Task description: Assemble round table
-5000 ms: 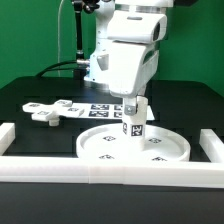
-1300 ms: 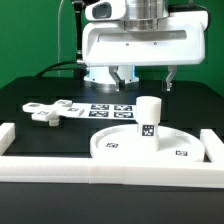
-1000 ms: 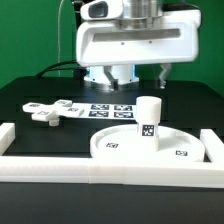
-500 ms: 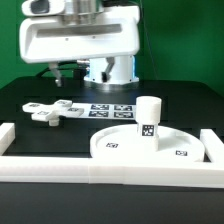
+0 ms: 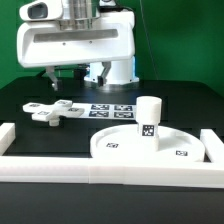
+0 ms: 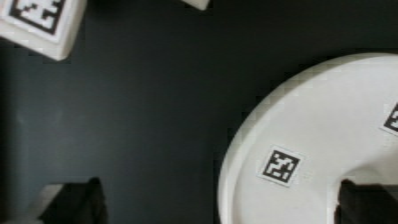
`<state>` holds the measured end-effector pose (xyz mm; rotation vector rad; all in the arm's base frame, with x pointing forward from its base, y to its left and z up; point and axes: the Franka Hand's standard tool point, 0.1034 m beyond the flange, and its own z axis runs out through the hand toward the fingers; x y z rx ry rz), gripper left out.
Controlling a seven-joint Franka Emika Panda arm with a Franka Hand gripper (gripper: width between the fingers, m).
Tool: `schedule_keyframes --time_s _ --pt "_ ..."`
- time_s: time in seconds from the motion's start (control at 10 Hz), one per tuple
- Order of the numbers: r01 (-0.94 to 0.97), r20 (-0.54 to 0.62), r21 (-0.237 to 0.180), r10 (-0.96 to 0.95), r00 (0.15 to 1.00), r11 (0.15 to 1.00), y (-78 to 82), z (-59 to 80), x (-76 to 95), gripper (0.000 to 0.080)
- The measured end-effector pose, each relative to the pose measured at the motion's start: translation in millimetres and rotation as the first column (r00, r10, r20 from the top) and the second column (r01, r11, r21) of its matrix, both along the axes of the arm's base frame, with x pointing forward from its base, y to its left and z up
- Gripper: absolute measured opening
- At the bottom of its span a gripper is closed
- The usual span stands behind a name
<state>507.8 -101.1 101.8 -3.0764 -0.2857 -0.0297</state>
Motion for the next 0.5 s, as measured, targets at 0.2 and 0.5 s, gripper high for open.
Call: schedule_keyframes --time_s 0.2,0.5 --pt "-0.082 0.054 -0.041 0.085 0.995 0.996 -28.1 -2.9 -17.9 0.0649" --pt "-0.068 0.015 -0.015 0.069 0.998 0.998 -41.9 -9.0 -26.4 0.0649"
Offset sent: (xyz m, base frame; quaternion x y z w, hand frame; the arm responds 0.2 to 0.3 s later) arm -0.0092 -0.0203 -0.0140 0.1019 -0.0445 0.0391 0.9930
